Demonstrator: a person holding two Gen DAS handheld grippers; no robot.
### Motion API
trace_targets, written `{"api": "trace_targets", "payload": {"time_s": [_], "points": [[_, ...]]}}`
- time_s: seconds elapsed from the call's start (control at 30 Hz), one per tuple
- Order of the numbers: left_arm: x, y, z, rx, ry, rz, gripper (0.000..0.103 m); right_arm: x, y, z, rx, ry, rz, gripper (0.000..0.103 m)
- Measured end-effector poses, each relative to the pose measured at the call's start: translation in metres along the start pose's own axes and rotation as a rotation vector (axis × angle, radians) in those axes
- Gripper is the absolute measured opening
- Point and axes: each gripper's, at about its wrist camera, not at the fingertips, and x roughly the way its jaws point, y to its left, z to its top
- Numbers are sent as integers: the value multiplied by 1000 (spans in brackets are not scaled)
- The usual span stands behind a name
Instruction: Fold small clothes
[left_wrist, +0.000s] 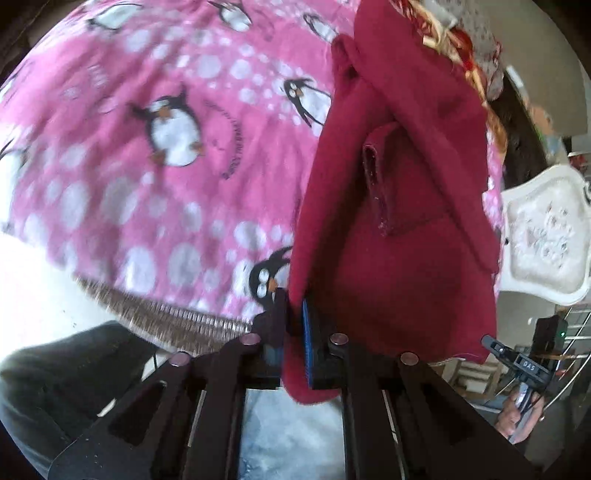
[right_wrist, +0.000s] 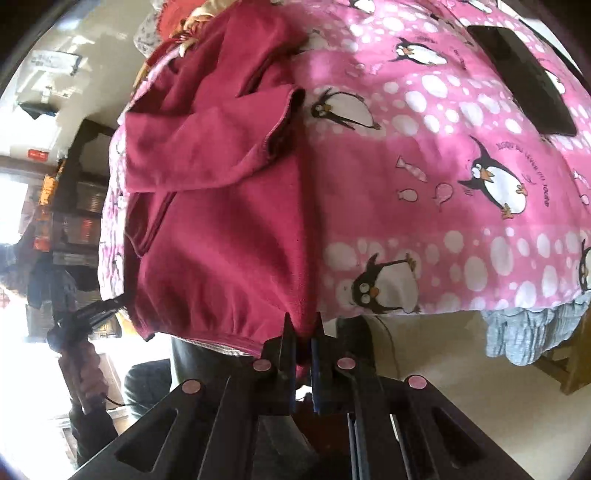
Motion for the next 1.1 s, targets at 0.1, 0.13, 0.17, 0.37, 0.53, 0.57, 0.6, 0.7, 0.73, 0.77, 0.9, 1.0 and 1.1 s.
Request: {"api": "trace_targets", "payload": {"time_s": [0.1, 0.13, 0.17, 0.37, 0.53, 0.57, 0.6, 0.7, 0.73, 0.77, 0.9, 1.0, 1.1], "points": [[3, -5, -14, 32, 5, 33, 31, -7, 3, -2, -22, -30, 22, 5], [8, -7, -18, 47, 12, 62, 38, -9, 3, -3, -32, -30, 25, 5], [13, -9, -20, 52, 13, 72, 38, -12, 7, -3, -43, -28, 22, 5], [19, -36, -24, 90, 60, 137, 5, -10, 15, 2, -70, -25, 36, 5], [-29, -43, 8, -12, 72, -123, 4, -33, 23, 11, -73, -81, 126, 5], [-36, -42, 18, -34, 69, -164, 4, -42, 24, 16, -67, -105, 159, 5], [-43, -42, 32, -62, 66, -215, 4, -53, 25, 23, -61, -134, 194, 5], [-52, -46, 84, -135, 44, -324, 4, -73, 34, 56, -63, -204, 258, 5], [-54, -49, 105, -148, 36, -343, 4, -76, 37, 72, -60, -223, 280, 5], [-56, -51, 130, -167, 19, -364, 4, -78, 39, 88, -48, -238, 298, 5], [-49, -56, 219, -224, 17, -366, 4, -73, 43, 173, 4, -266, 354, 5], [-32, -64, 282, -223, 33, -352, 4, -56, 44, 240, 51, -241, 354, 5], [-4, -69, 340, -273, 36, -319, 4, -36, 42, 306, 120, -210, 317, 5]]}}
